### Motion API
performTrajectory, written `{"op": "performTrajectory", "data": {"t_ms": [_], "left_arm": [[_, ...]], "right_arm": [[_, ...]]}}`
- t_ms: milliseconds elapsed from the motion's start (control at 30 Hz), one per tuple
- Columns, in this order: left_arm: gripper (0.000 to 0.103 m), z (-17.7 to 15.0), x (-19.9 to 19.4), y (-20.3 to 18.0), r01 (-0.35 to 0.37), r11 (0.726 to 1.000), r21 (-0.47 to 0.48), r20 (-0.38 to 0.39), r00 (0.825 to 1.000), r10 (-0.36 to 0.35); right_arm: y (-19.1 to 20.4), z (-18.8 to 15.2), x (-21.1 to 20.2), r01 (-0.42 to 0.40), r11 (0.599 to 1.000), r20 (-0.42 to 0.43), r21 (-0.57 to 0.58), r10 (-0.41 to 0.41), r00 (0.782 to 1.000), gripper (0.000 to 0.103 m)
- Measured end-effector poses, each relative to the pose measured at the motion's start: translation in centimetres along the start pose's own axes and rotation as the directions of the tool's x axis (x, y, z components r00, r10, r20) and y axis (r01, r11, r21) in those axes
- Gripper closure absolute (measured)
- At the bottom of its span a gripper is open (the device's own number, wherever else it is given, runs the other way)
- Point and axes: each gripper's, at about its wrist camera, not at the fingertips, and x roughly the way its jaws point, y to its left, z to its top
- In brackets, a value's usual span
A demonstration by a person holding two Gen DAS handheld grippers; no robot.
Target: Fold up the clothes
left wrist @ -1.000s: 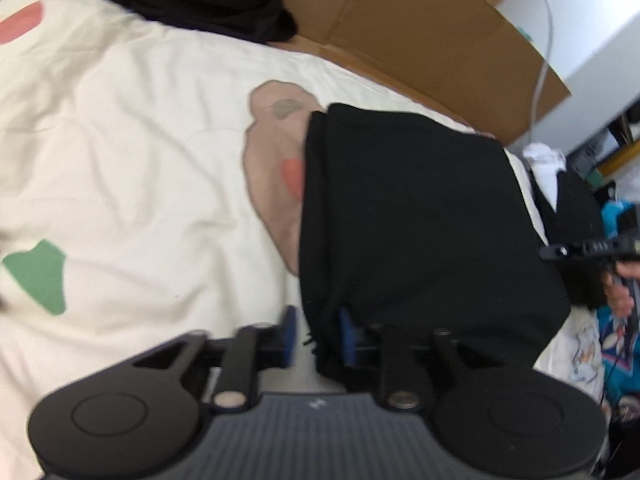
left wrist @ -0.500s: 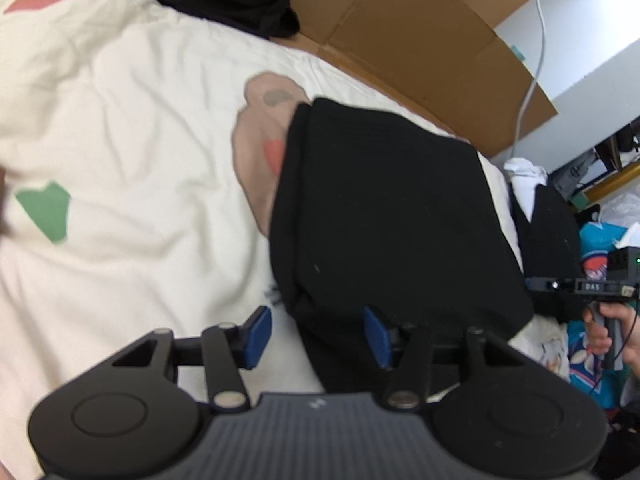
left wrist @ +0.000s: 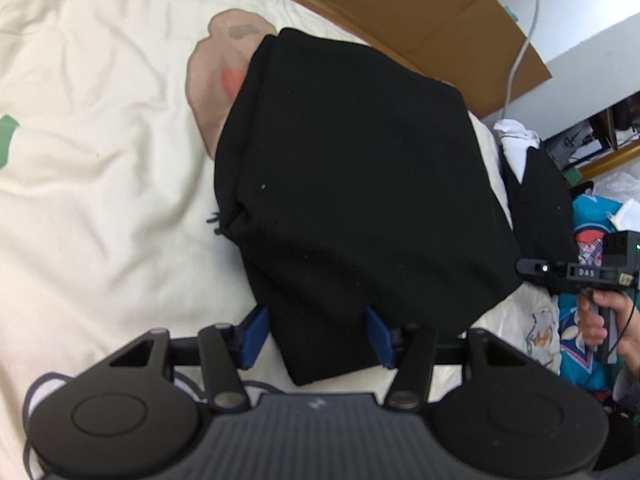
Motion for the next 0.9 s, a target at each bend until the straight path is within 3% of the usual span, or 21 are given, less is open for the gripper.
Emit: {"op": "performTrajectory", "data": {"t_ms": [67,133,167,200,233,400,533,667,733,833,900], "left_arm": [[0.047,0.1,0.2,0.1,0.003,1.000,-0.012,0.003,1.000,-0.003],[0.055,0.2,0.5,0.2,0.009,1.000,-0.025,0.009,1.000,-0.009],[0.061,0.3,0.5,0.3,0.014,0.999,-0.031,0.012,1.000,-0.014],[0.076,0.3,0.6,0.4,0.020,0.999,-0.038,0.012,1.000,-0.020],[0.083,0.2,0.6,0.6,0.021,0.999,-0.041,0.012,1.000,-0.020],[0.093,0.2,-0.2,0.8,0.009,0.999,-0.037,0.031,0.999,-0.008],[0.091,-0.1,-1.2,1.4,-0.009,0.998,-0.069,0.041,0.999,0.012],[0.083,-1.0,-2.2,2.0,0.033,0.991,-0.128,0.048,0.998,-0.027],[0.068,-1.5,-2.3,2.0,0.042,0.990,-0.138,0.043,0.998,-0.036],[0.059,-2.1,-2.4,1.8,0.071,0.985,-0.155,0.043,0.997,-0.065],[0.054,-2.5,-2.2,1.7,0.093,0.979,-0.181,0.041,0.995,-0.087]], "right_arm": [[-0.2,0.1,0.4,-0.001,1.000,-0.013,0.001,0.001,1.000,0.086],[-0.2,0.1,0.5,-0.002,1.000,-0.014,-0.003,0.002,1.000,0.098],[-0.2,0.1,0.5,-0.002,1.000,-0.010,-0.007,0.002,1.000,0.099],[-0.2,0.1,0.4,-0.002,1.000,-0.006,-0.011,0.002,1.000,0.099],[-0.2,0.1,0.4,-0.002,1.000,-0.002,-0.015,0.002,1.000,0.099],[-0.3,0.0,0.1,0.008,1.000,0.008,-0.015,-0.008,1.000,0.100],[-0.3,-0.1,-0.4,0.005,1.000,0.019,0.000,-0.005,1.000,0.097],[-0.5,-0.4,-1.2,-0.028,0.999,0.037,0.029,0.027,0.999,0.095],[-0.6,-0.5,-1.6,-0.035,0.998,0.042,0.042,0.033,0.999,0.088],[-0.9,-0.8,-2.1,-0.057,0.995,0.055,0.079,0.053,0.997,0.072],[-1.1,-1.1,-2.3,-0.080,0.990,0.069,0.113,0.073,0.995,0.067]]}}
